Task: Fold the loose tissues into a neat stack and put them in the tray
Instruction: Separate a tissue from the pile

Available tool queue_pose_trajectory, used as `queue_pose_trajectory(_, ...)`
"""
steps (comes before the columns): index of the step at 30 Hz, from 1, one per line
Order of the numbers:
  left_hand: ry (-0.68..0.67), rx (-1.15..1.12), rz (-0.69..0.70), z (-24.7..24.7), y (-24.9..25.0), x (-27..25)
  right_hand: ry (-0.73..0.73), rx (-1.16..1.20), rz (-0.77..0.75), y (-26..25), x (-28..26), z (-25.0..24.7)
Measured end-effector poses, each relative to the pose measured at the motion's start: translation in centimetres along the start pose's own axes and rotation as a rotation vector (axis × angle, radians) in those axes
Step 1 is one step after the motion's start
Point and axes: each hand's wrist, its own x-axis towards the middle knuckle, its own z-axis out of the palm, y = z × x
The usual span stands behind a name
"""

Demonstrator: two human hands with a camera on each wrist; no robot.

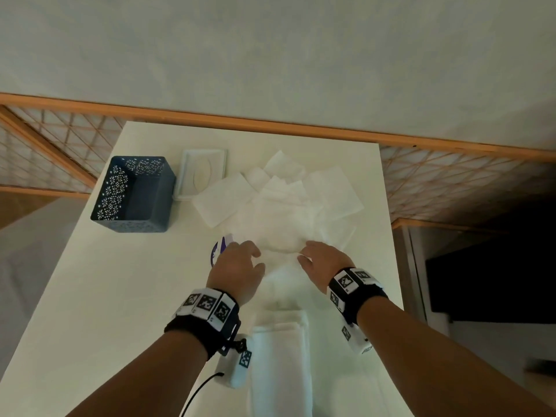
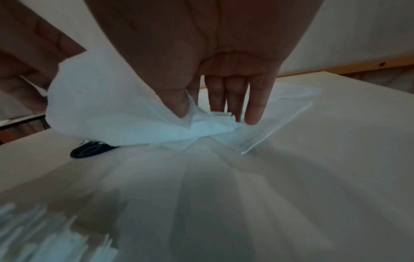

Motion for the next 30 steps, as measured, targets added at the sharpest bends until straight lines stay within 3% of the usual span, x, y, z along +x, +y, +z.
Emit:
queue_pose_trajectory(8, -0.037, 0.113, 0.133, 0.2, 0.9, 1.1, 0.066, 0.150, 0.041, 0.2, -0.2, -0.1)
queue_pose_trajectory(13, 0.040, 0.116, 0.129, 0.1, 0.5, 1.5, 0.088, 0.262, 0.058, 0.6, -0.3, -0.2)
queue_pose_trajectory(22, 0.010, 0.161, 0.121, -0.4, 1.5, 1.9, 0.072, 0.374, 0.008, 0.5, -1.5, -1.5)
queue_pose_trajectory(30, -0.070, -0.077, 0.057, -1.5, 1.9, 1.7, 0.277, 0.481, 0.012, 0.0, -2.1, -2.8)
